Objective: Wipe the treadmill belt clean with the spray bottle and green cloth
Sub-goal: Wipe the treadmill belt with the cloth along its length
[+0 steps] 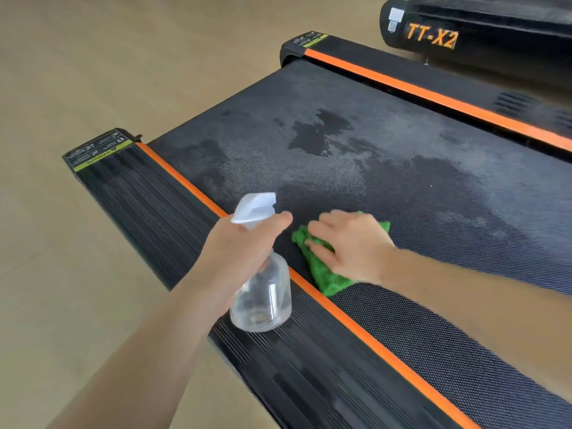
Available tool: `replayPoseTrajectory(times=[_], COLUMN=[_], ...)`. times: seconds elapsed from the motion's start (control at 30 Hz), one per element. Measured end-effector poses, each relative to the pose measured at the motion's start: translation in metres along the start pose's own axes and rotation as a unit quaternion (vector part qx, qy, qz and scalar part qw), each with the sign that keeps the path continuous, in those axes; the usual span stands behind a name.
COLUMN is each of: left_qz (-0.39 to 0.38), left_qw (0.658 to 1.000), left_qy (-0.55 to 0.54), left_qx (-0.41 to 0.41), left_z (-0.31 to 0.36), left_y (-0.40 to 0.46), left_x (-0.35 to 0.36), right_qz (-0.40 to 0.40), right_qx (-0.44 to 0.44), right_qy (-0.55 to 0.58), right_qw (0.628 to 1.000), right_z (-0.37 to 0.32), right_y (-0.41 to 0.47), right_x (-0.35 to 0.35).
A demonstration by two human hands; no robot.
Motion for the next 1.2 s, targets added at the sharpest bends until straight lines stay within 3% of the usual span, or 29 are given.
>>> replayPoseTrajectory(times=[0.07, 0.2, 0.27, 0.4, 0.5, 0.57, 0.63, 0.77, 0.87, 1.07, 1.2], left_qz=[0.007, 0.003, 0.001, -0.005, -0.015, -0.014, -0.013, -0.008, -0.003, -0.002, -0.007], left_qw=[0.999, 0.997, 0.998, 0.998, 0.998, 0.998, 0.997, 0.998, 0.998, 0.999, 0.999], left_qy=[-0.053, -0.081, -0.07, -0.061, -0.062, -0.066, -0.069, -0.053, -0.06, -0.042, -0.035], left_qx=[0.0, 0.006, 0.007, 0.006, 0.015, 0.015, 0.023, 0.022, 0.025, 0.024, 0.021], left_z=[-0.008, -0.011, -0.009, -0.01, -0.011, -0.013, -0.012, -0.011, -0.01, -0.007, -0.004], left_y=[0.0, 0.002, 0.003, 0.009, 0.014, 0.015, 0.015, 0.014, 0.013, 0.014, 0.014], left_x=[-0.008, -0.012, -0.011, -0.008, -0.007, -0.009, -0.009, -0.008, -0.007, -0.007, -0.003], right_qz=[-0.002, -0.012, -0.026, -0.006, -0.014, -0.032, -0.038, -0.016, -0.034, -0.012, -0.029], right_qx=[0.048, 0.233, 0.25, 0.171, 0.063, -0.017, -0.035, 0.18, 0.248, 0.116, -0.005], right_qy=[-0.01, -0.045, -0.048, 0.0, 0.039, 0.036, 0.001, -0.052, -0.062, 0.031, 0.025], right_qw=[0.999, 0.971, 0.967, 0.985, 0.997, 0.999, 0.999, 0.982, 0.966, 0.993, 0.999], right_z=[0.03, 0.091, 0.089, 0.03, -0.016, -0.015, 0.006, 0.081, 0.083, -0.012, -0.01], right_y=[0.033, 0.089, 0.092, 0.028, -0.027, -0.033, -0.011, 0.052, 0.059, -0.038, -0.037], right_x=[0.011, 0.038, 0.041, 0.011, -0.016, -0.016, -0.006, 0.02, 0.026, -0.02, -0.019])
Point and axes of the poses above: each hand's wrist, its own y-axis towards the middle knuckle, its own x-axis out of the palm, z = x × y, the point moved 9 cm from there along y, towards the middle knuckle, and after that the axes turned 2 degrees about z, right-handed, at the moved point
